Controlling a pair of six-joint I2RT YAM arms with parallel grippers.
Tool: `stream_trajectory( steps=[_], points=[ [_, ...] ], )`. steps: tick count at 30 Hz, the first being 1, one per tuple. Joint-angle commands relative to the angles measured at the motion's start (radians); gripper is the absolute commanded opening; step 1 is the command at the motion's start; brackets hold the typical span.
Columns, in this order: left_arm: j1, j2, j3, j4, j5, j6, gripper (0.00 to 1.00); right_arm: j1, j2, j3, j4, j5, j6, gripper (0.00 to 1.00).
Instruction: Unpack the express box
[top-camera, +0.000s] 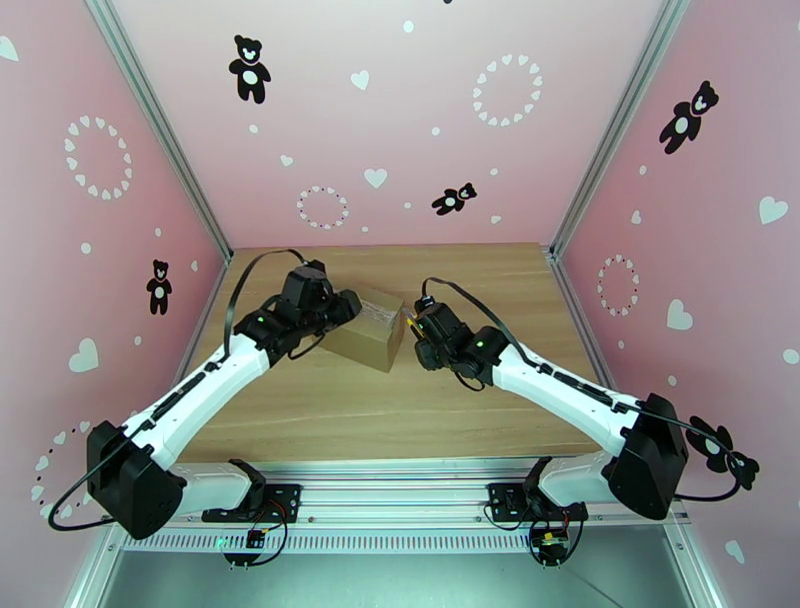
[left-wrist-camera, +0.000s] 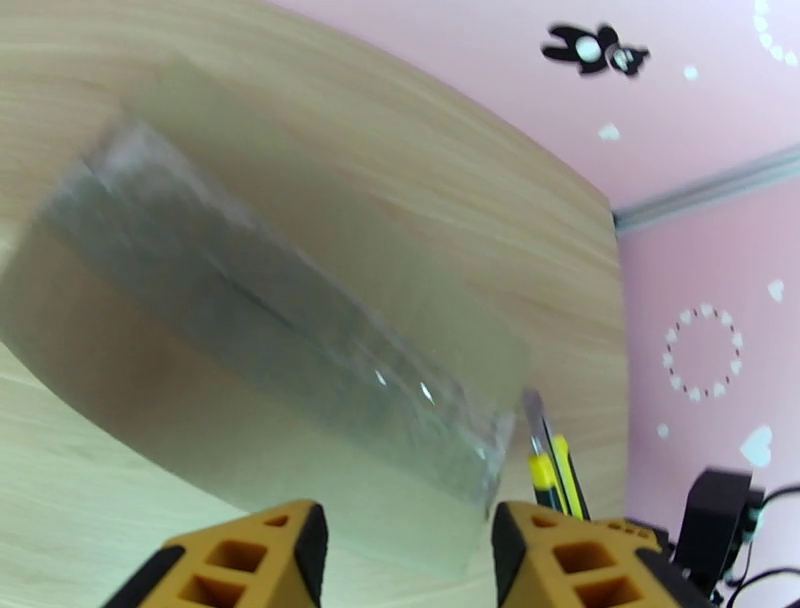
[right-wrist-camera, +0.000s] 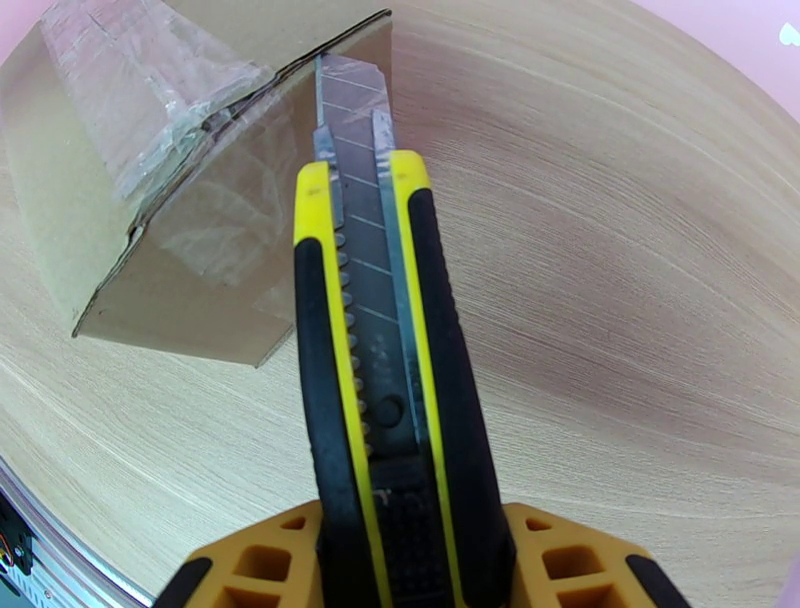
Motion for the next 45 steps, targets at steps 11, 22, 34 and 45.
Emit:
stream_trajectory(
  steps=[11,22,34,45],
  points=[
    [0.243,0.114,0.072,-0.02,0.006,0.087,0.51,0.01,0.025,0.053,-0.024,0.004,-0.014,0.0],
    [0.261,0.317,0.223,-0.001,0.059,0.172,0.52,0.011,0.03,0.061,-0.03,0.001,-0.015,0.0],
    [0.261,0.431,0.298,-0.018,0.088,0.248,0.55,0.014,0.045,0.069,-0.03,-0.001,-0.017,0.0],
    [0.255,0.441,0.277,0.031,0.111,0.305,0.53,0.024,0.071,0.104,-0.043,0.01,-0.033,0.0]
  ],
)
